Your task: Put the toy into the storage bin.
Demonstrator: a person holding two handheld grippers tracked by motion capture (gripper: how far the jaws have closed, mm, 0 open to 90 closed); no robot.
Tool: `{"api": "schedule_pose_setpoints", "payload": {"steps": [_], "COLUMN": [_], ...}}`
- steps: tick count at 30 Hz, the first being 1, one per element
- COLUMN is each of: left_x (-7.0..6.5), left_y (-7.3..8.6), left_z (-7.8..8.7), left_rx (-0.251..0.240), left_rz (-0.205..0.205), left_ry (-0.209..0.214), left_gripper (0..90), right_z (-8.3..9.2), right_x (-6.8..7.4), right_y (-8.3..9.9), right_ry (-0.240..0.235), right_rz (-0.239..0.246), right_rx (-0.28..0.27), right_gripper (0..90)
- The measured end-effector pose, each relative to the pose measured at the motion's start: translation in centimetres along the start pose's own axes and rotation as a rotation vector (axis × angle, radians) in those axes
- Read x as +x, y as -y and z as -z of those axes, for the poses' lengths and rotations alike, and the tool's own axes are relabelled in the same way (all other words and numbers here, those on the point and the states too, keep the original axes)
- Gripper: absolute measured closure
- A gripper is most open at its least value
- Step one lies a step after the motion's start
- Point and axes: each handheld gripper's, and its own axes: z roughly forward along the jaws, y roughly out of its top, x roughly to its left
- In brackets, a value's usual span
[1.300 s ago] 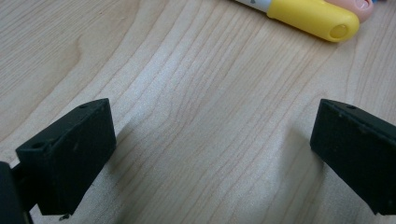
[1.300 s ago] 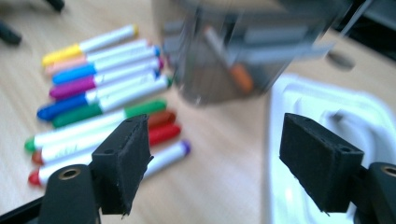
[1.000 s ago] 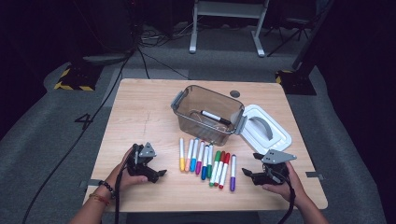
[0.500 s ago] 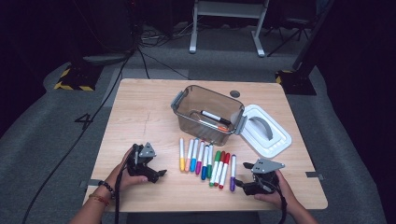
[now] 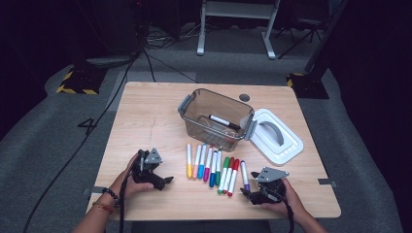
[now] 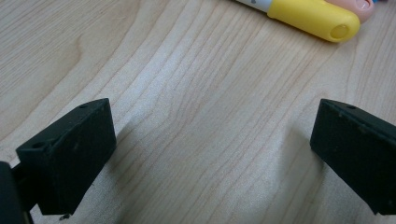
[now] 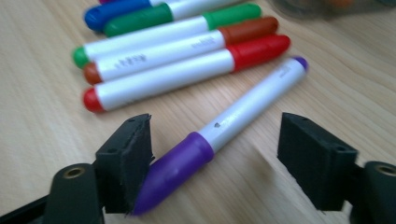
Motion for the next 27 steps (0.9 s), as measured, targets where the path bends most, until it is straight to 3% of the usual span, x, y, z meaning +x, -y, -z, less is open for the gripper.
{"api": "schedule_pose_setpoints", "payload": {"steps": [3,6,16,27], "left_x": [0.0,0.0,0.0,0.0], "left_y": [0.0,0.0,0.0,0.0], "left_z": [0.0,0.0,0.0,0.0], "left_rx": [0.0,0.0,0.0,-0.003], "left_rz": [0.0,-0.001,-0.001,-0.001], "left_ry": [0.0,0.001,0.001,0.003], "left_gripper": [0.6,0.6,0.6,0.5], "right_z": [0.3,0.7,2.2,1.9], "right_x": [-1.0,-1.5,-3.1,-5.4], "right_y": [0.4,0.6,2.3,2.6], "right_ry": [0.014,0.07,0.081,0.113], "right_rz": [-0.045,-0.074,-0.164,-0.193], "right_rx": [0.015,0.033,0.029,-0.011], "right_gripper": [40.1,45.3,58.8,73.9]}}
